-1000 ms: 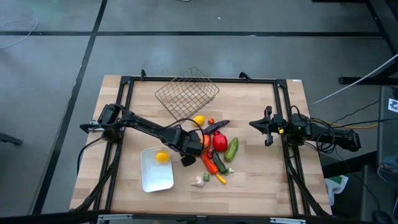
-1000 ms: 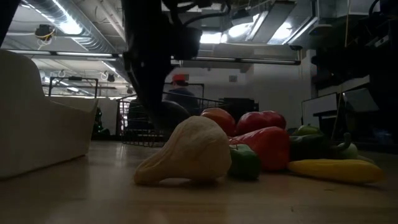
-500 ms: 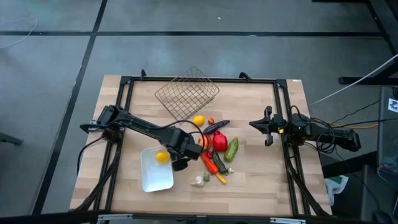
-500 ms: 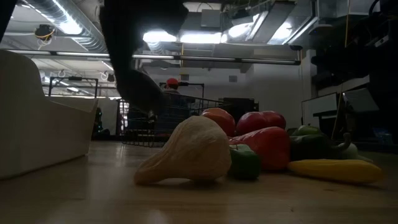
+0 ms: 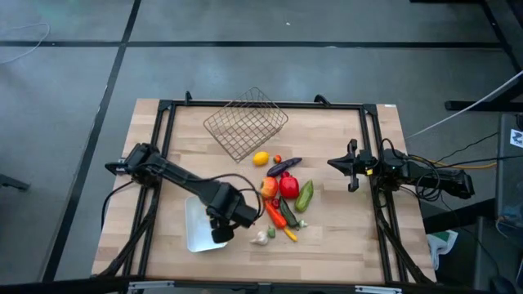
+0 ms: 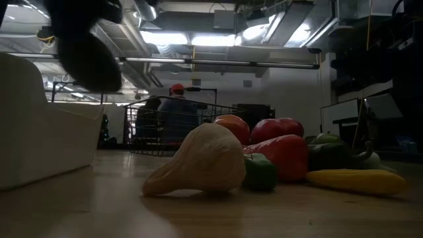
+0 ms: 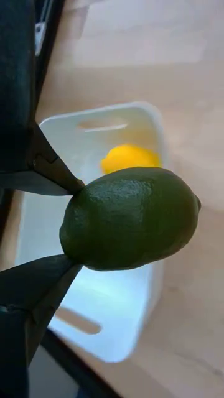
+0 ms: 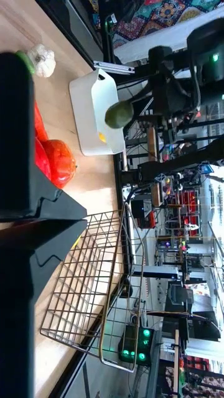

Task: Sort produce into baskets
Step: Put the green lime into the white bin

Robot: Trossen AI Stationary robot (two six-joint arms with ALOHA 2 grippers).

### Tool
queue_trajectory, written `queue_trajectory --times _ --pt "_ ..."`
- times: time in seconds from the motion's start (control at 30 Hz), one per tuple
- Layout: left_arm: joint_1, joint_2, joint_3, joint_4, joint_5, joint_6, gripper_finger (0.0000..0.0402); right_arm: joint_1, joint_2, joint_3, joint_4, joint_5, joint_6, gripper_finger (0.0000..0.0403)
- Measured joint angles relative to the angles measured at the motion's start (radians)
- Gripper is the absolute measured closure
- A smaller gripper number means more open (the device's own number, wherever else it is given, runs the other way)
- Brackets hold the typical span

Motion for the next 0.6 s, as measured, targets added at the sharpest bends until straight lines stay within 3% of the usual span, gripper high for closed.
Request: queue_trajectory --times 0.3,0.6 --pt "-0.118 0.0 -0.076 0.044 0.007 -0.073 0.0247 0.0 0.0 0.0 0.0 0.0 0.0 0.0391" --pt "-0.144 0.0 -0.198 0.177 -0.02 -0.009 0.0247 0.0 0.0 0.0 0.0 0.0 0.0 0.0391"
